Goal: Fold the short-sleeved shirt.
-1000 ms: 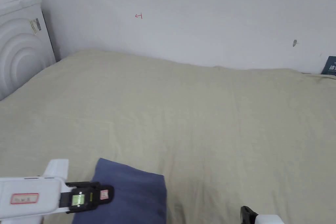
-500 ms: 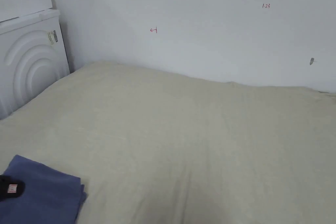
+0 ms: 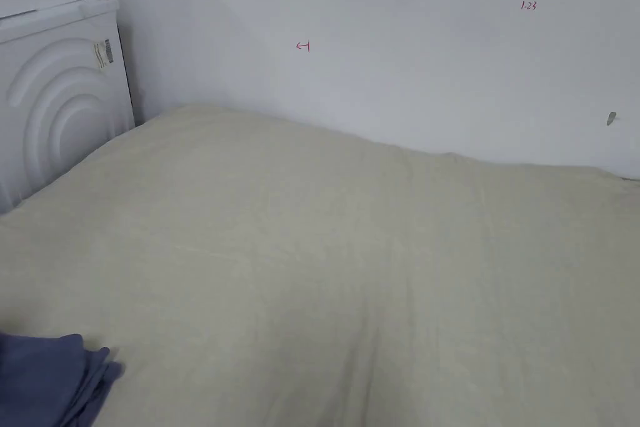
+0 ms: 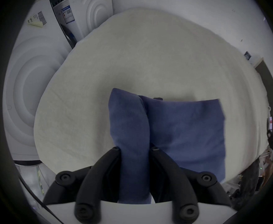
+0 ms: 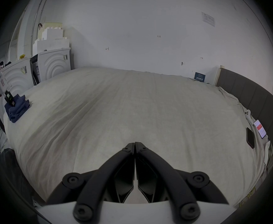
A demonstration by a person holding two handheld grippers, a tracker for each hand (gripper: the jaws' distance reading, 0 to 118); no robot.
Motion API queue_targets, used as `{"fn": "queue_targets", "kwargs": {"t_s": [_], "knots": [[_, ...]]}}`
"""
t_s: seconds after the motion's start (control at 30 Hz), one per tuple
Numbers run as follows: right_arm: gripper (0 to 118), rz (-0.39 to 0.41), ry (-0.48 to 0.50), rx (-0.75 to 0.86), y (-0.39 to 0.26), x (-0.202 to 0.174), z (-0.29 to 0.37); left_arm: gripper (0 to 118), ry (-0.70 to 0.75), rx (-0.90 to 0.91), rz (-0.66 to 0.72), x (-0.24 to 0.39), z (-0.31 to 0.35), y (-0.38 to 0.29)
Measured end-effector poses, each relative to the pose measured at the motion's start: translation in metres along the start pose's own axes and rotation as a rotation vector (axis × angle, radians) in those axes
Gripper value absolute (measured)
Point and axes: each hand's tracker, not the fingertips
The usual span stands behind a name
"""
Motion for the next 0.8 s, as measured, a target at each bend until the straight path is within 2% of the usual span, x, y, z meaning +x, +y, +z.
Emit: {"fn": "queue_targets", "kwargs": {"t_s": [0.2,0.33,0.4,0.53,0.73,0.8], "knots": [[0,-0.012,0.008,-0.004,0.002,-0.001,-0.002,24,0.032,0.000,-0.013,0.012,0.004,-0.002],[0,-0.025,0.011,0.006,0.005,0.004,-0.001,57,0.102,0.096,-0.028,0.013,0.029,-0.010],[0,-0.028,0.011,0.013,0.007,0.007,0.000,64,0.120,0.174,-0.019,0.013,0.048,-0.015],[0,-0.041,0.006,0.032,0.012,0.017,0.003,64,0.120,0.406,-0.009,0.036,0.085,-0.028],[0,-0.081,-0.020,0.071,0.028,0.034,0.004,63,0.105,0.686,-0.039,0.132,0.125,-0.061],[0,-0.095,-0.030,0.091,0.036,0.040,0.003,51,0.082,0.786,-0.051,0.170,0.129,-0.069]]}}
